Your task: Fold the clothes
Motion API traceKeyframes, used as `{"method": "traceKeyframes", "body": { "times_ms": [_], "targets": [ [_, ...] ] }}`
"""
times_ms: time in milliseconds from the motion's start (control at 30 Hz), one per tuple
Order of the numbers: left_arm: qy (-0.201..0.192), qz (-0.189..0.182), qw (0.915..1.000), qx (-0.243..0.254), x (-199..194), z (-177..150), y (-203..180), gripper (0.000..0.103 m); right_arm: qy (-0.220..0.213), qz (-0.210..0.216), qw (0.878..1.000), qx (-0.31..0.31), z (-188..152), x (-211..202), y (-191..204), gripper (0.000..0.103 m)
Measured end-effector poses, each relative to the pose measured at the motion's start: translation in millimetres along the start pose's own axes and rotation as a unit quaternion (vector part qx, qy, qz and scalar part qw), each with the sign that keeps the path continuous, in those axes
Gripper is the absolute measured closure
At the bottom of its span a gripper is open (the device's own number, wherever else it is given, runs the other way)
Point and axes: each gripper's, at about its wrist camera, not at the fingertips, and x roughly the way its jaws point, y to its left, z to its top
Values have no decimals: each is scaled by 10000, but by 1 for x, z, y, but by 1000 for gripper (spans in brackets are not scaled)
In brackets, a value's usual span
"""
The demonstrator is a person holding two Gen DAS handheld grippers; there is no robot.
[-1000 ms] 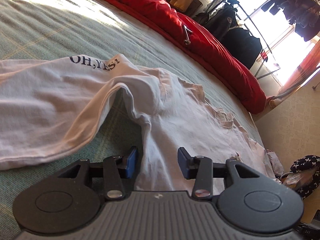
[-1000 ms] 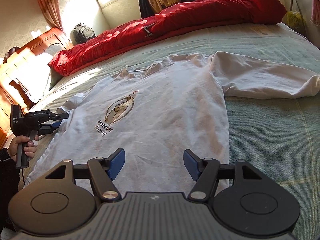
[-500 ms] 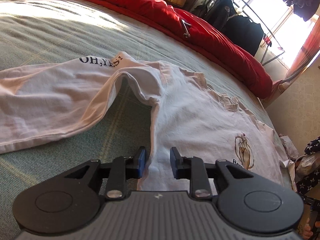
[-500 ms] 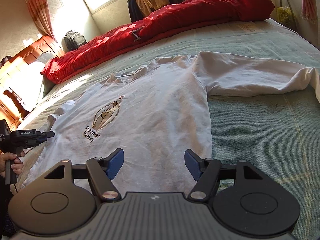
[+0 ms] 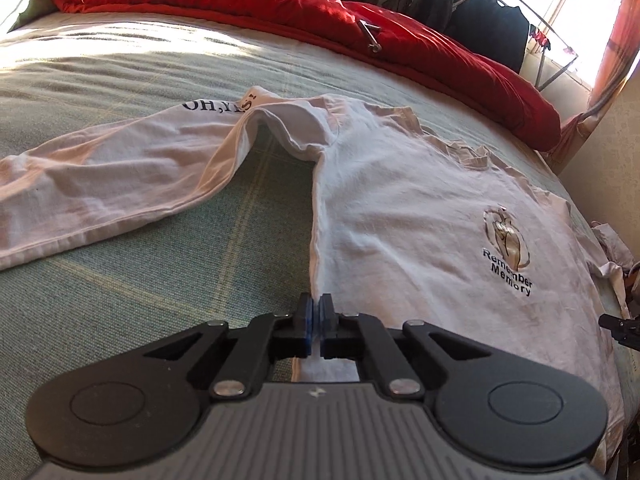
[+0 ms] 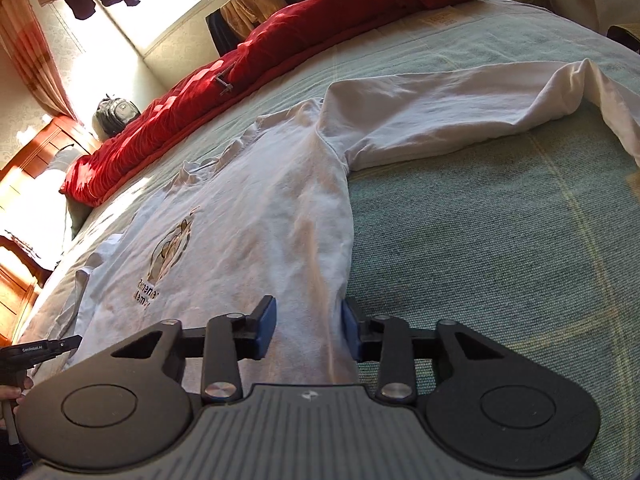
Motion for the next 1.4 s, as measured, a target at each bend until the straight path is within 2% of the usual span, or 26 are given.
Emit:
{"method": "traceKeyframes", "body": {
  "times_ms": [67, 133, 233, 267, 333, 367, 400, 433, 500, 533, 600, 667, 733, 767, 933, 1000, 1033, 1100, 1233, 1267, 1367, 1400],
  "targets": [
    [-33, 215, 9997, 114, -3, -1, -1, 102, -3, -180, 9997, -135, -1, 0, 0, 94],
    [-32, 440, 9988, 209, -7, -1, -1, 102, -16, -585, 9975, -407, -1, -4, 4, 94],
    [-188, 848, 9955, 380, -22, 3, -5, 101, -128, -1088, 9919, -637, 0, -18, 15, 77],
    [-251, 742, 9955, 526, -26, 3, -14, 101, -233, -1112, 9906, -761, 1, -24, 22, 71],
    [-377, 529, 9945, 819, -35, 5, -32, 99, -368, -854, 9902, -1041, 0, -31, 41, 56],
    [-440, 422, 9935, 965, -39, 5, -40, 97, -399, -680, 9900, -1168, -1, -31, 51, 45],
    [-382, 238, 9929, 1106, -34, 2, -52, 90, -368, -503, 9895, -1308, -3, -27, 63, 41],
    [-323, 54, 9917, 1245, -28, -2, -64, 86, -287, -387, 9876, -1497, -8, -18, 75, 41],
    [-206, -314, 9876, 1522, -17, -9, -88, 83, -127, -198, 9822, -1864, -16, -1, 98, 40],
    [-103, -338, 9865, 1599, -10, -15, -95, 83, -56, -249, 9792, -2012, -21, 8, 106, 40],
    [105, -294, 9867, 1594, 2, -29, -95, 83, 57, -367, 9753, -2179, -31, 18, 112, 39],
    [29, -310, 9898, 1390, -6, -41, -81, 83, 128, -602, 9716, -2285, -42, 19, 108, 36],
    [-22, -269, 9921, 1222, -19, -53, -69, 82, 97, -795, 9697, -2307, -51, 10, 97, 29],
    [-36, -221, 9930, 1156, -27, -59, -64, 82, 75, -839, 9710, -2238, -56, 3, 90, 21],
    [-58, 331, 9940, 1043, -60, -79, -53, 82, -47, -862, 9781, -1892, -74, -22, 67, 17],
    [-75, 548, 9926, 1078, -68, -77, -60, 80, -103, -891, 9772, -1925, -76, -30, 76, 17],
    [-168, 469, 9917, 1189, -70, -75, -68, 73, -142, -786, 9757, -2040, -76, -32, 85, 17],
    [-352, 311, 9889, 1409, -74, -73, -84, 65, -245, -478, 9710, -2328, -76, -34, 107, 15],
    [-496, -24, 9808, 1884, -60, -77, -123, 58, -202, -1, 9524, -3042, -86, -8, 161, 12],
    [-513, -109, 9783, 2004, -55, -79, -134, 57, -128, -29, 9473, -3200, -91, 2, 169, 12],
    [-316, 124, 9756, 2169, -34, -93, -146, 56, 129, -151, 9358, -3519, -106, 27, 181, 12],
    [-303, 182, 9765, 2127, -34, -100, -144, 56, 203, -184, 9350, -3535, -110, 31, 178, 7]
  ]
}}
